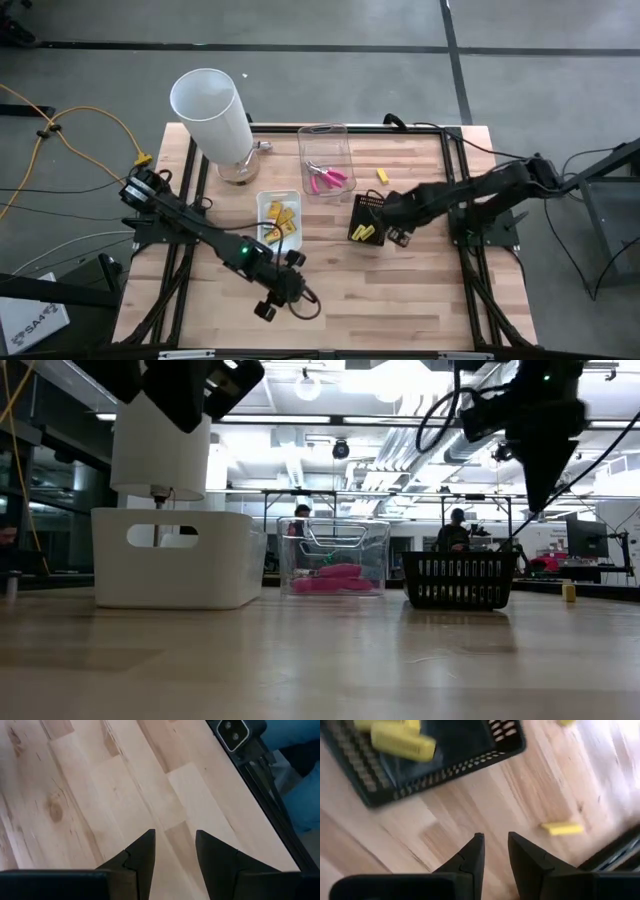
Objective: Pick & Place School Supplies
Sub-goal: Put the right yellow eraser into the black bin
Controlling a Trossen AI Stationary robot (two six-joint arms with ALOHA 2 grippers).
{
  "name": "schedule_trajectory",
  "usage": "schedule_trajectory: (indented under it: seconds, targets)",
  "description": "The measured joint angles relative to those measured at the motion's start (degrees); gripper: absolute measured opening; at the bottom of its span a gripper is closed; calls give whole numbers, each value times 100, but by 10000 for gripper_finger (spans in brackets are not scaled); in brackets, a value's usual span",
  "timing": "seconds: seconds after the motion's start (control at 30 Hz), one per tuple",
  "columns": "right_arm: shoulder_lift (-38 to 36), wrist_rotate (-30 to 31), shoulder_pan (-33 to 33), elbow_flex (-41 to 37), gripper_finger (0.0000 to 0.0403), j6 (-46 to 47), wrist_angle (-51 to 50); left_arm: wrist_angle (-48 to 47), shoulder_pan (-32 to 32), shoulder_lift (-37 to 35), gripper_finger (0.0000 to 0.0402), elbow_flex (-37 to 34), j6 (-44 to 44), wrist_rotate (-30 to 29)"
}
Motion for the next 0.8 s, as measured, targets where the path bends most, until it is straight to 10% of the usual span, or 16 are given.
schedule_trajectory:
  seconds: [0.37,0.8]
  targets:
    - [0,-744,-402,0,78,-6073,-1,-88,-156,2,137,0,-134,4]
    - [4,-753,-1251,-727,78,-6805,-7,163,-219,2,137,0,-733,7]
